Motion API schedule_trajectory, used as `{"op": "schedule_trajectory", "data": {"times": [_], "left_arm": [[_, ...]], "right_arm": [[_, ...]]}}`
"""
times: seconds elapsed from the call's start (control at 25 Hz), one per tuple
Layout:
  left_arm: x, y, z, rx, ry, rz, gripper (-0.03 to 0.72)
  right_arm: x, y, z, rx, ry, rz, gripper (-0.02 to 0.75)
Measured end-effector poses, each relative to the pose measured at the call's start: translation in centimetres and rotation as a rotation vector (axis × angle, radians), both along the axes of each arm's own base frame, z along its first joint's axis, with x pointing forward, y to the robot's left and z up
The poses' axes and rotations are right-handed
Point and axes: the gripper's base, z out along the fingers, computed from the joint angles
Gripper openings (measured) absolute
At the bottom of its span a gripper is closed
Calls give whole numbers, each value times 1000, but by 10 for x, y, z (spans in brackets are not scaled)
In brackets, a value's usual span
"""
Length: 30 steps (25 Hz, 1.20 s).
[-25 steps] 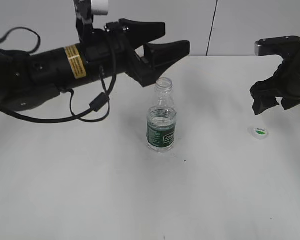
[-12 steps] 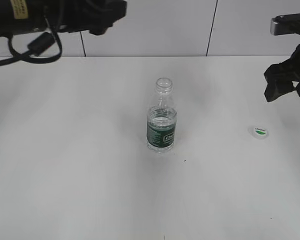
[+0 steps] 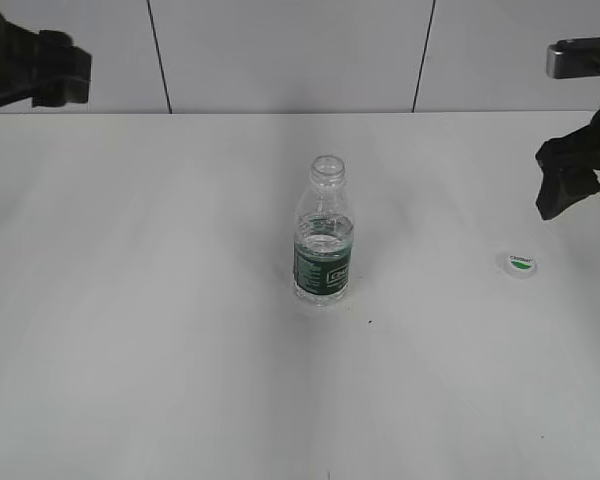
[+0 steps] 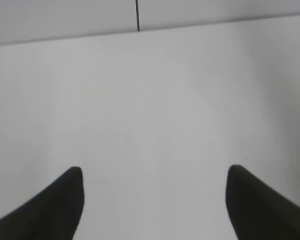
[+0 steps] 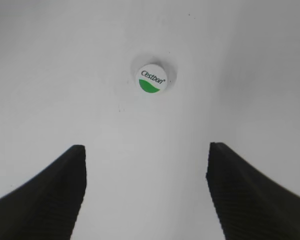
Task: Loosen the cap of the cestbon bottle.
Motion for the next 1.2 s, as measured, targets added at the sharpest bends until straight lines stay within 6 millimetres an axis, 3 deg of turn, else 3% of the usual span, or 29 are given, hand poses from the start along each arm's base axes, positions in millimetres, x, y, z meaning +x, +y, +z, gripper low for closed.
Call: {"op": "schedule_trajectory", "data": {"times": [0.44, 0.76, 1.08, 1.2], "left_arm": [[18, 38, -9, -32, 379, 26, 528], [20, 44, -6, -10, 398, 21, 528], [19, 58, -7, -5, 420, 54, 528], [18, 58, -8, 2, 434, 54, 528]], "right_arm": [[-1, -1, 0, 3, 12, -13, 573], [2, -23, 0, 5, 7, -82, 573], [0, -28, 3, -24, -1, -72, 573], [-4, -30, 14, -37, -32, -66, 573]]}}
